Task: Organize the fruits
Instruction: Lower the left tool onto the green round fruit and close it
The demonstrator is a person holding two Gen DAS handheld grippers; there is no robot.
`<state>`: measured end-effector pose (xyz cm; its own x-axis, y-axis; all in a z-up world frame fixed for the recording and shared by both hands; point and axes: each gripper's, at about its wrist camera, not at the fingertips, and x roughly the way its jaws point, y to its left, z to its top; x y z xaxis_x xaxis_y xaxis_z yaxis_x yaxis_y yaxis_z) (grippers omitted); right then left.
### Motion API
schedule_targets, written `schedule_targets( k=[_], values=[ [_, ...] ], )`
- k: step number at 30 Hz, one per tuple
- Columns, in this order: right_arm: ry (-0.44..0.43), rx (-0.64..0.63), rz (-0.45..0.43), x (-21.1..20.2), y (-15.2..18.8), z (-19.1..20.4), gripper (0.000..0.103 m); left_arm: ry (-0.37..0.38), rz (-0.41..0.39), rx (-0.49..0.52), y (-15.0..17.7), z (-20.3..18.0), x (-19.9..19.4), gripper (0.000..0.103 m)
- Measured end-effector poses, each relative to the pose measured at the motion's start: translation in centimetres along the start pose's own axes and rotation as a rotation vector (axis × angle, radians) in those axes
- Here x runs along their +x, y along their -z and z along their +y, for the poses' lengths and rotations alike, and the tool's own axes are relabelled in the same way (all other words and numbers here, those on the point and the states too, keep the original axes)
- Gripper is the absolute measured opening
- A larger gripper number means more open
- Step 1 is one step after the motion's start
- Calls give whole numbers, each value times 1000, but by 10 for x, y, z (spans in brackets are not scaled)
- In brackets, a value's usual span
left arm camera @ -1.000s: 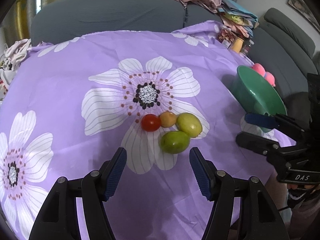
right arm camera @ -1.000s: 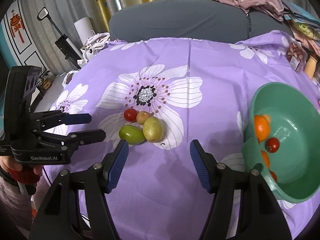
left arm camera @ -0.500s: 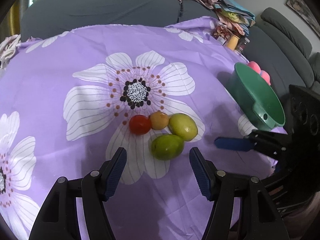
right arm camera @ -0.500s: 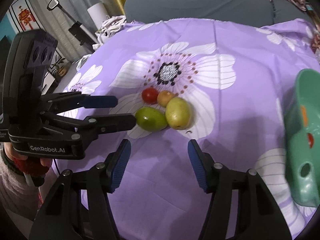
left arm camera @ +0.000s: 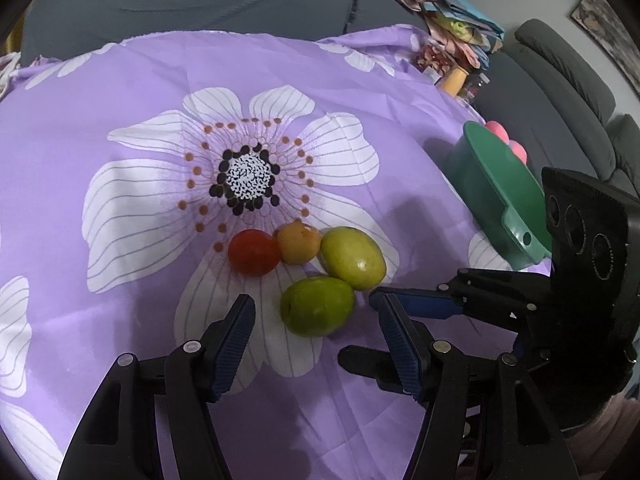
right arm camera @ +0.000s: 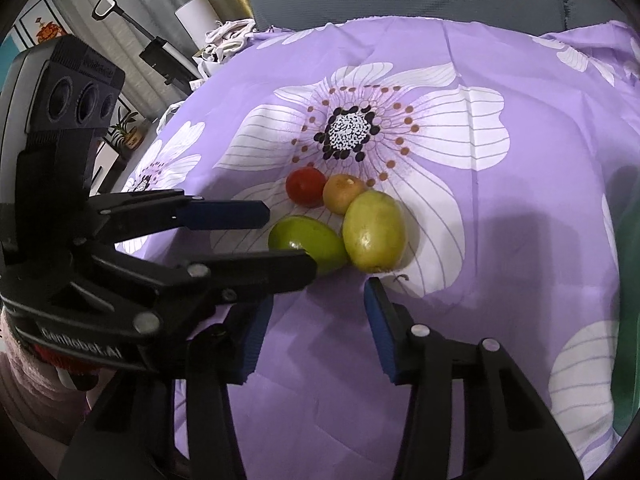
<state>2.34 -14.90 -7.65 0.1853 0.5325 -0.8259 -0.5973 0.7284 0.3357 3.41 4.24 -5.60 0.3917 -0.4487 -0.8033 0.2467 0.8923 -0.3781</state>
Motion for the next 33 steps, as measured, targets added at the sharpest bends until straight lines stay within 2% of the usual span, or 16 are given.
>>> schedule_targets(
  k=[6,12,22,33],
  values=[
    [-5,-6,10,9,-7,3,46,25,10,-26,-4,5,7,58],
    [-3,-25,10,13,-9,6,39,45,19,-49,-4,9,12,43],
    [7,-43,-7,12,-7,9,39,44,12,-53,-1,9,9,43],
    [7,-51,-57,-12,3,15,39,31,-13,-22,3,-12,-5,43]
  ],
)
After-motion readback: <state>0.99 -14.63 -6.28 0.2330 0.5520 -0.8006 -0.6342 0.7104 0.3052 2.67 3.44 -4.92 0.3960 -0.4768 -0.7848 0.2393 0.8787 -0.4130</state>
